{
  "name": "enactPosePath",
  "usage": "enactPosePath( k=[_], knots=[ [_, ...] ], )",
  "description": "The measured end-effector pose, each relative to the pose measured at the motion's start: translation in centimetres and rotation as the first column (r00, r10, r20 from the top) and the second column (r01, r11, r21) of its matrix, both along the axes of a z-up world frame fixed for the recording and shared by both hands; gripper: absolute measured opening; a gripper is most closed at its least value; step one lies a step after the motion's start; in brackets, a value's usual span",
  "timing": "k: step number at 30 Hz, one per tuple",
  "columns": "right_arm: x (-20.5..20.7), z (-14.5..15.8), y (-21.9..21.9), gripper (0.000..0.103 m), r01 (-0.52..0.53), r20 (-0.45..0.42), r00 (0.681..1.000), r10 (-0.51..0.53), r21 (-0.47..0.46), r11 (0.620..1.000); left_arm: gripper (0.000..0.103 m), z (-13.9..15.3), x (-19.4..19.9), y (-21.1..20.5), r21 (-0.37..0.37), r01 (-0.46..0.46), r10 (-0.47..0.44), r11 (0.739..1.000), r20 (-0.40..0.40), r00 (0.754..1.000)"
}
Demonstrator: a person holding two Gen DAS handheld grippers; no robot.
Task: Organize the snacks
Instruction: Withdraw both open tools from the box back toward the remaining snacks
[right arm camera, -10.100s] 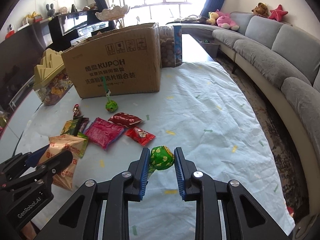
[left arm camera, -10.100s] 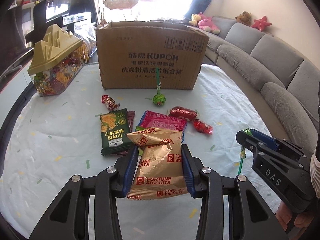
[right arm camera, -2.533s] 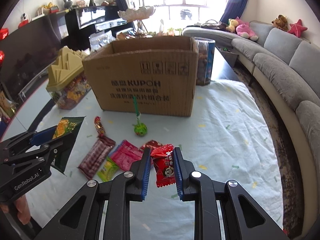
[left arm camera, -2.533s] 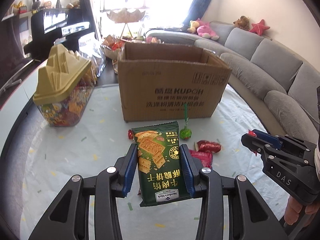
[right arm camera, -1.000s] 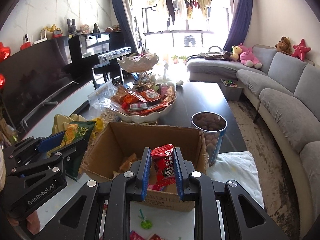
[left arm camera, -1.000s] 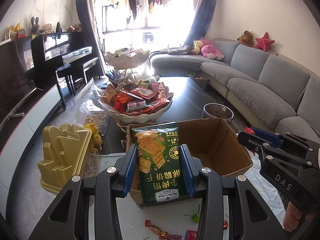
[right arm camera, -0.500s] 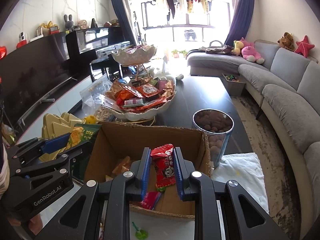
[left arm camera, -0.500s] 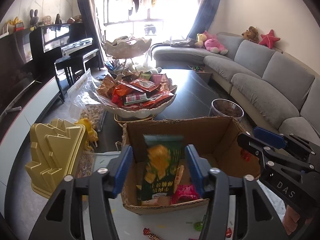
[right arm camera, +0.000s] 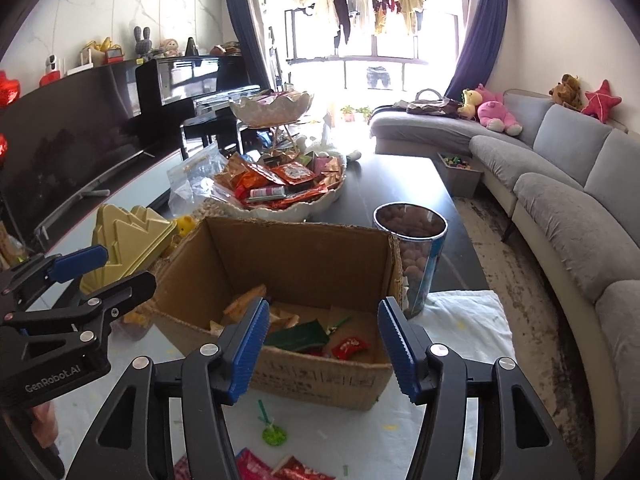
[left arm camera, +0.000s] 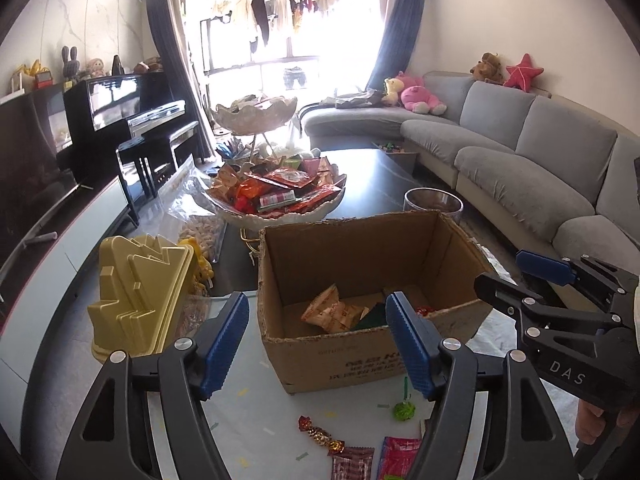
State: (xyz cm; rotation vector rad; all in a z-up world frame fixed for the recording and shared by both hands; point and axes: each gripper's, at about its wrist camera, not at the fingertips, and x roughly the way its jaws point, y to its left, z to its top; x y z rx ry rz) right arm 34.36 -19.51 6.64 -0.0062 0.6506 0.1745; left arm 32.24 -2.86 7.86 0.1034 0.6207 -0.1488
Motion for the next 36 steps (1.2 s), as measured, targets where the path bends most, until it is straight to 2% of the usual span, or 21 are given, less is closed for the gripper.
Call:
enactPosePath(
  k=[8, 16, 36],
  knots=[
    [-4.0, -0.2, 0.1, 0.058, -0.037, 0.009, 0.999, 0.037, -0.005, 0.999, 0.071, 0.2, -3.7, 0.1, -0.017, 0.022, -0.022, 1.000, 0.006, 1.000],
    [-7.0, -0.9, 0.6, 0.058, -0.063, -0.003, 0.998, 0.063, -0.014, 0.998, 0.071, -0.8, -6.5, 0.4, -0.039, 0.028, -0.029, 0.999, -0.019, 0.999],
    [-11.7, -7.0, 1.0, 0.058, -0.064, -0.131, 0.990, 0.058, -0.037, 0.997, 0.071, -6.7, -11.0, 1.2, -0.032, -0.008, 0.004, 0.999, -0.134, 0.991]
  ],
)
